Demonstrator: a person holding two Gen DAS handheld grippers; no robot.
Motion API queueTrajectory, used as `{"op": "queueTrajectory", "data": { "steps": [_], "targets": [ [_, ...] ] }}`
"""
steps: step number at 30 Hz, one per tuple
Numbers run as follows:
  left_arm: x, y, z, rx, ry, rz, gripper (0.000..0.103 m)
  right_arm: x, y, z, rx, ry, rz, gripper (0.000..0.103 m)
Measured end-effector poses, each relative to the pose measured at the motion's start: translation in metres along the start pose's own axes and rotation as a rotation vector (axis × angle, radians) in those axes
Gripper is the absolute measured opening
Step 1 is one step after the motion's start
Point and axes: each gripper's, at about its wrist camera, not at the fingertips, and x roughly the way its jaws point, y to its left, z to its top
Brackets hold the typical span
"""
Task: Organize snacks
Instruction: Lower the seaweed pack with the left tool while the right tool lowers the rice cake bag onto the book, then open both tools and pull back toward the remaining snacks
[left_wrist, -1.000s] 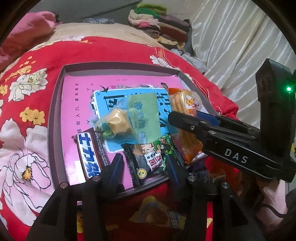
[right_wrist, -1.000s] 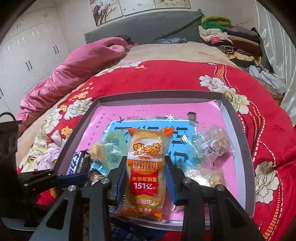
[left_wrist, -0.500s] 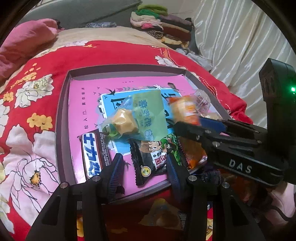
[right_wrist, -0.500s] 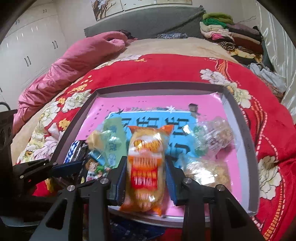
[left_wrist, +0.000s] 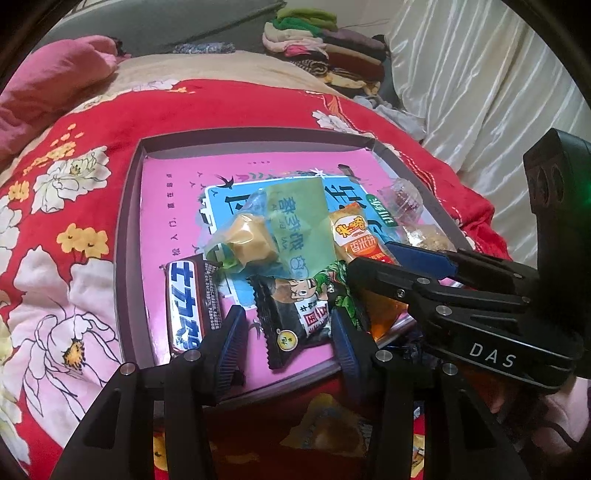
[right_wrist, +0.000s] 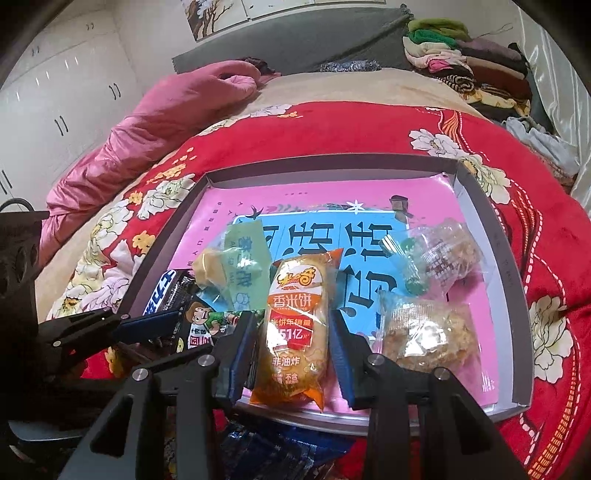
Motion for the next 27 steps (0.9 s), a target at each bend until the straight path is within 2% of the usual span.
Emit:
{"op": "queueTrajectory", "data": {
  "steps": [5, 20, 23, 27],
  "targets": [
    [-0.003, 0.004, 0.000, -0.028, 0.006, -0.037, 0.050, -0.001, 0.002, 0.000, -0.008, 0.003, -0.002, 0.041],
    [-0.009, 0.005, -0.001, -0.028, 0.016, -0.052, 0.051, -0.005, 0.003, -0.002, 0.001, 0.001, 0.016, 0.042],
    [-0.011, 0.004, -0.002, -0.023, 0.016, -0.051, 0.053, -0.005, 0.003, -0.002, -0.002, 0.005, 0.014, 0.043],
    [-0.014, 0.005, -0.001, -0.022, 0.013, -0.048, 0.063, -0.009, 0.005, -0.001, -0.018, -0.005, -0.004, 0.043]
  ]
}}
